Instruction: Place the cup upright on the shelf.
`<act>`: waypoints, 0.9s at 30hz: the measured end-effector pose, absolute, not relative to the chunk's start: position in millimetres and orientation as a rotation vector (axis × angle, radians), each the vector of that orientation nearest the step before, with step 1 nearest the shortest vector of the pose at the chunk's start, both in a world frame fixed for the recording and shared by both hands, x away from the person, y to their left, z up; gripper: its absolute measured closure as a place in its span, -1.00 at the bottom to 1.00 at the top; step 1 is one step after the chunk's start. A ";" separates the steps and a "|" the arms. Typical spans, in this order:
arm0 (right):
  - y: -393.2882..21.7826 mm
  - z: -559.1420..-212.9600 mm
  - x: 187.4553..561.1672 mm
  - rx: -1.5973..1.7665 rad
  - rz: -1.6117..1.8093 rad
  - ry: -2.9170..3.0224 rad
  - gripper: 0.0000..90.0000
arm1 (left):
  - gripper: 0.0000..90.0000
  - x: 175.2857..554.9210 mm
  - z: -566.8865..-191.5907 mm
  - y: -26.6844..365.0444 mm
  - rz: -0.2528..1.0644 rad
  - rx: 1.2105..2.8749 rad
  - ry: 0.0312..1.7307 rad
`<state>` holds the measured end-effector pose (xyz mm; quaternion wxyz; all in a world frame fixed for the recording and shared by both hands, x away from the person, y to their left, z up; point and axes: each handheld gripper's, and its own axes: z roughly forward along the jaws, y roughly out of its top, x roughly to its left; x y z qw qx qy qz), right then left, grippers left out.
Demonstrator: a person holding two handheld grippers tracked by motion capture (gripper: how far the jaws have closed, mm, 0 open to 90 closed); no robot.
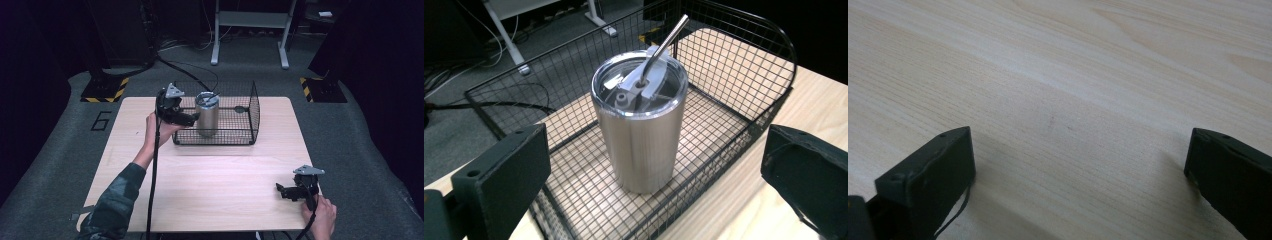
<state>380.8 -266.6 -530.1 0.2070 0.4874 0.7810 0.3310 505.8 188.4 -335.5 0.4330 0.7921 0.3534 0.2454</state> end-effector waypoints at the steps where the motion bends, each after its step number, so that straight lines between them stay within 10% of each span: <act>1: -266.5 -530.1 380.8 1.359 0.924 2.175 -1.00 | -1.00 505.8 -335.5 188.4 0.611 1.974 0.880; 27: -266.5 -530.0 380.8 1.359 0.922 2.175 -1.00 | -1.00 411.0 -369.5 262.8 0.673 2.027 0.904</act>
